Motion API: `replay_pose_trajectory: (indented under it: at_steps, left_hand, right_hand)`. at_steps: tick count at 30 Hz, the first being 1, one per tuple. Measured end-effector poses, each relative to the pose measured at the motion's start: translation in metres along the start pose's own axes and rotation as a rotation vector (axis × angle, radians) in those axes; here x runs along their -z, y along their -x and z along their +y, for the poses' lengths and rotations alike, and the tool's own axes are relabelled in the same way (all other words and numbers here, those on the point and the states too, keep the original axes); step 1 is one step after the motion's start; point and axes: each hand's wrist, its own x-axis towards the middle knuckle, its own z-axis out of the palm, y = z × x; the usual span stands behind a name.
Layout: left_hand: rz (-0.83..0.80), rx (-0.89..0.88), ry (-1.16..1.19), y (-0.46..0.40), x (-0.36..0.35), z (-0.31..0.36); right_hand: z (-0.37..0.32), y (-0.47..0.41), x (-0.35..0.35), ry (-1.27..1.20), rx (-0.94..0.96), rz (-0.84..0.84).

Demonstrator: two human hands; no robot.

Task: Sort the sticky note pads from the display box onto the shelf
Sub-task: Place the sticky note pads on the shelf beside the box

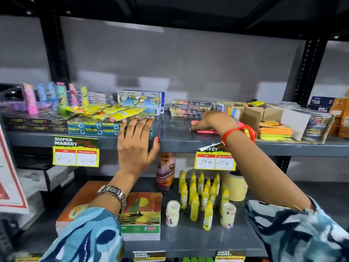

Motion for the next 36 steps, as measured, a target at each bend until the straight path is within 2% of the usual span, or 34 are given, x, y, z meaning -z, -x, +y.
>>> replay_pose_trajectory:
  at_steps: [8, 14, 21, 26, 31, 36]
  left_hand:
    - [0.018, -0.002, 0.016, 0.000, -0.001, 0.001]
    - [0.027, -0.003, 0.031, 0.000, -0.001, 0.003]
    - [0.041, -0.003, 0.023, 0.000, 0.000, 0.003]
    - [0.040, -0.003, 0.023, 0.000, 0.001, 0.004]
    - [0.020, 0.004, 0.041, 0.000, 0.005, 0.005]
    - [0.023, 0.008, 0.032, -0.001, 0.003, 0.004]
  right_hand:
    - [0.000, 0.001, -0.008, -0.140, 0.007, 0.108]
    - [0.007, 0.020, -0.012, -0.401, 0.044, 0.332]
    - [0.025, 0.052, 0.022, -0.511, 0.091, 0.609]
    - [0.070, 0.063, 0.055, -0.551, 0.023, 0.808]
    - [0.121, 0.059, 0.044, -0.509, -0.156, 0.784]
    - [0.142, 0.058, 0.023, -0.583, -0.200, 0.743]
